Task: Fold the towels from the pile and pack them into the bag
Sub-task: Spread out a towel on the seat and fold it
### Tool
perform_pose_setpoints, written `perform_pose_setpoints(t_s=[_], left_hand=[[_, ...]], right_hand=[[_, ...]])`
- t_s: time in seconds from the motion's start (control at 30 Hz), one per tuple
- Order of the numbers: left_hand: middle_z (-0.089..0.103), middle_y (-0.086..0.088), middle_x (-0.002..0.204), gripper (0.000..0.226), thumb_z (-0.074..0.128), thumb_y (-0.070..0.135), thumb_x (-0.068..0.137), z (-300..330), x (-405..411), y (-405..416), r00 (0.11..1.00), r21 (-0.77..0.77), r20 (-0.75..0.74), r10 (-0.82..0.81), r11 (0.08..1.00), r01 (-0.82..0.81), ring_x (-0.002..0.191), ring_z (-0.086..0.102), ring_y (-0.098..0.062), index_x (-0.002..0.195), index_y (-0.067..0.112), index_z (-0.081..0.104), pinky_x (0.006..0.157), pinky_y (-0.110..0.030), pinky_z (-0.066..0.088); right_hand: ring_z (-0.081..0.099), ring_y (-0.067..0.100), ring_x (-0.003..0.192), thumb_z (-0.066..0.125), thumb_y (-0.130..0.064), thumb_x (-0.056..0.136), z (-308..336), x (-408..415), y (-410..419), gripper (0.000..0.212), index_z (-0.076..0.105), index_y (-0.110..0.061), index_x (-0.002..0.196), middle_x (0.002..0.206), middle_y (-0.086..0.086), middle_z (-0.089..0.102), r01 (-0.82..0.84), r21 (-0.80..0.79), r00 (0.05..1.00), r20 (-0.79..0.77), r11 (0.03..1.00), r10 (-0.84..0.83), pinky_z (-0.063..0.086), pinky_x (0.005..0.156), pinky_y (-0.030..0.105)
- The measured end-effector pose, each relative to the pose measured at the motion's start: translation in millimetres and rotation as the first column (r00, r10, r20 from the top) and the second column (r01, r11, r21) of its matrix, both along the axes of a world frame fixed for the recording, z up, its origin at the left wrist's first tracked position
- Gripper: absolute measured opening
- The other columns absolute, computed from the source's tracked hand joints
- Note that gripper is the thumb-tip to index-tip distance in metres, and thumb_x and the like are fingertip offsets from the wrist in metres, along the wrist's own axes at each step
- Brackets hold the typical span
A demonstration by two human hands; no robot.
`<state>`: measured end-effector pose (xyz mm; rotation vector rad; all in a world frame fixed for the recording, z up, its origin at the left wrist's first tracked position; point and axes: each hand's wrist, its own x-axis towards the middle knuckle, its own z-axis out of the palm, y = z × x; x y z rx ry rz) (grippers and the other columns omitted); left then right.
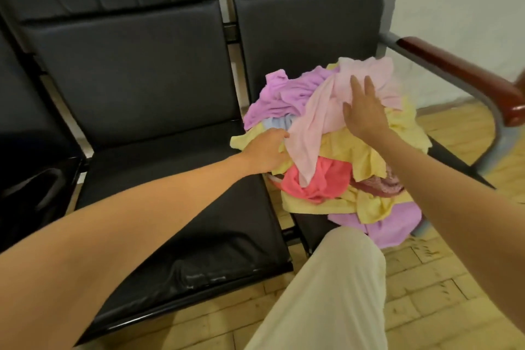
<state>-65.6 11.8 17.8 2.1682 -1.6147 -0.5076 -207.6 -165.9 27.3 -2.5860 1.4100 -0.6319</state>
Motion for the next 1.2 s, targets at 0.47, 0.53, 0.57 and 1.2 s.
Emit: perform_pose_setpoints(t_s=[0.47,0.53,0.57,1.2], left_hand=[[0.041,-0.012,0.145,0.058,0.053,0.017,0.094,5.8,-15.1,-138.1,0.977,-0.119,-0.193,0.088,0.987,-0.112,0.133,0.039,-0.026,0.146,0.007,0.029,0.106,-0.033,0.035],[0.038,-0.009,0.148,0.067,0.056,0.020,0.093,1.6,-16.9,-144.4,0.941,-0.082,-0.318,0.116,0.985,-0.150,0.135,0.037,-0.024,0.150,0.010,0.022,0.110,-0.037,0.034],[0.042,-0.008,0.144,0.066,0.058,0.023,0.092,-0.7,-18.4,-146.5,0.921,-0.063,-0.361,0.149,0.981,-0.183,0.131,0.042,-0.024,0.148,0.011,0.026,0.108,-0.038,0.038],[0.067,-0.013,0.103,0.027,0.051,0.030,0.095,74.5,7.0,102.6,0.580,-0.069,-0.705,0.409,0.775,-0.629,0.092,0.066,-0.023,0.103,0.007,0.062,0.079,-0.037,0.055]], right_hand=[[0.052,0.037,0.081,0.047,-0.007,0.092,-44.0,-7.5,-17.2,0.023,0.051,0.003,0.113,0.116,0.022,0.041,-0.052,0.079,0.929,0.370,0.996,0.019,0.040,0.069,0.037],[0.049,0.032,0.084,0.048,-0.005,0.092,-47.9,-12.8,-7.5,0.020,0.050,0.007,0.108,0.112,0.024,0.041,-0.095,0.062,0.876,0.479,0.994,0.054,0.035,0.069,0.030],[0.046,0.027,0.085,0.048,-0.005,0.093,-47.5,-15.8,-3.2,0.019,0.050,0.008,0.107,0.110,0.024,0.041,-0.106,0.062,0.847,0.528,0.992,0.057,0.031,0.070,0.027],[0.041,-0.004,0.079,0.047,-0.016,0.097,-2.1,8.0,183.3,0.012,0.049,-0.007,0.105,0.100,0.005,0.045,-0.333,0.195,0.668,0.739,0.923,0.085,0.034,0.070,0.005]])
